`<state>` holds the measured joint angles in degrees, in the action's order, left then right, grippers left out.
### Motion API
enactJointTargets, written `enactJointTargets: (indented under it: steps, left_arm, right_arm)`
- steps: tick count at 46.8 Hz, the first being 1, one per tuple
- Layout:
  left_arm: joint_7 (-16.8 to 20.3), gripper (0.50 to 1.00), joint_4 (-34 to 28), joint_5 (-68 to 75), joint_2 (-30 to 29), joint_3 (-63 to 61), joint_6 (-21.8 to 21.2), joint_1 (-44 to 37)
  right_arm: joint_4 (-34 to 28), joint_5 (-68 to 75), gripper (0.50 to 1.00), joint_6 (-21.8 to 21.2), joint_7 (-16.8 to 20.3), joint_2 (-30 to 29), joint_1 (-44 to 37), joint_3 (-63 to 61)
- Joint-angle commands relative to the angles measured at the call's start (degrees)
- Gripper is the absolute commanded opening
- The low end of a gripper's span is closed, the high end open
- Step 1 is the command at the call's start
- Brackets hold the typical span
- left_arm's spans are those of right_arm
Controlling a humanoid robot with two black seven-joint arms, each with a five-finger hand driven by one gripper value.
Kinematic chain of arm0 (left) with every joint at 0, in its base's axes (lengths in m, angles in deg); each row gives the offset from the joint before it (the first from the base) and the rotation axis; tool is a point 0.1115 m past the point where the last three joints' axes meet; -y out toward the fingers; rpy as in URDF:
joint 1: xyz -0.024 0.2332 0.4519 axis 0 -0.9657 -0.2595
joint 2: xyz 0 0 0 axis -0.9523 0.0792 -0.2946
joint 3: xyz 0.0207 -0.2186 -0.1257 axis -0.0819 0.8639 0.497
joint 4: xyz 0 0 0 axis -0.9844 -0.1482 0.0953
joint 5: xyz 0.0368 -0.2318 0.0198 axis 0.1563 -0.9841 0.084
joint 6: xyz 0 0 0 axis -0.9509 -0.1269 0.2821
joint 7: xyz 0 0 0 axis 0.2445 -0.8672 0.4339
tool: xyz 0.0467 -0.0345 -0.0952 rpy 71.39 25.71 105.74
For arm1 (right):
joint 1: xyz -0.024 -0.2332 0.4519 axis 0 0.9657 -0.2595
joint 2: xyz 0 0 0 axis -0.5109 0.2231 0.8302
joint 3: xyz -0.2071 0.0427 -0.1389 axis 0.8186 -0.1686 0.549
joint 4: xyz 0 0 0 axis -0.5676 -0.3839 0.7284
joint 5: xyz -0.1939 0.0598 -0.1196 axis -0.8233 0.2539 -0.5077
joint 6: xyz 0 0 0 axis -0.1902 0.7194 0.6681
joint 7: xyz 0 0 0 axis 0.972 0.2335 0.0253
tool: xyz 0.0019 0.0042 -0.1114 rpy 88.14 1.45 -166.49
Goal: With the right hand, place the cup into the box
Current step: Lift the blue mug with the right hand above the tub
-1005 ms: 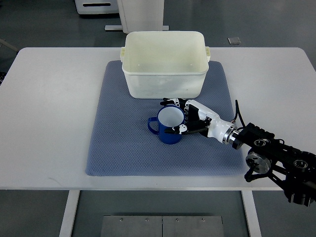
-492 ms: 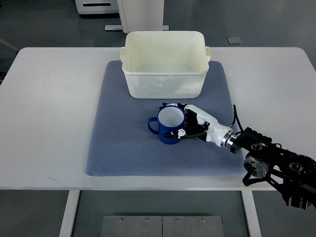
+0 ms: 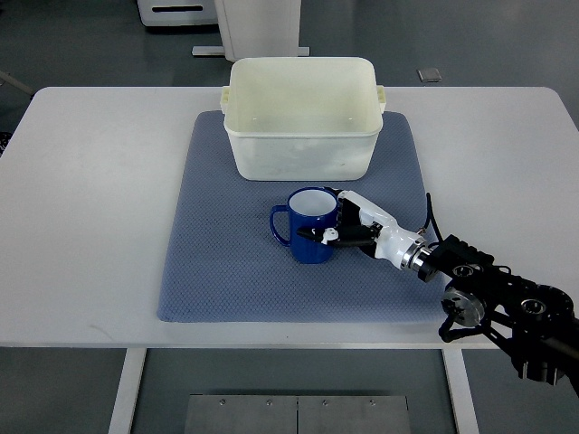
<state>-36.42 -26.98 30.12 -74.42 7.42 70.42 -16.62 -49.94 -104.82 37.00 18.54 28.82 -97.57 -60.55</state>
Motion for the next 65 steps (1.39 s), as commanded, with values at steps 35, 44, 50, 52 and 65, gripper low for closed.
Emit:
enactJointTargets:
  steps: [35, 44, 50, 52, 65]
  left_arm:
    - [0.00, 1.000, 0.01, 0.00, 0.00, 0.00, 0.00, 0.00]
    - [0.00, 1.000, 0.01, 0.00, 0.00, 0.00, 0.00, 0.00]
    - [0.00, 1.000, 0.01, 0.00, 0.00, 0.00, 0.00, 0.00]
    - [0.00, 1.000, 0.01, 0.00, 0.00, 0.00, 0.00, 0.00]
    - [0.00, 1.000, 0.01, 0.00, 0.00, 0.00, 0.00, 0.00]
  right_arm:
    - [-9.93, 6.57, 0.500, -0.91, 3.60, 12.16, -11.63, -4.90]
    - [-7.82, 8.59, 0.500, -0.39, 4.92, 11.64, -15.32, -4.90]
    - [-5.10, 10.09, 0.500, -0.03, 5.80, 10.76, -17.52, -4.72]
    - [-3.87, 10.27, 0.500, -0.03, 6.06, 9.88, -18.22, -4.72]
    - [3.43, 10.44, 0.500, 2.25, 7.38, 3.73, -22.00, -4.81]
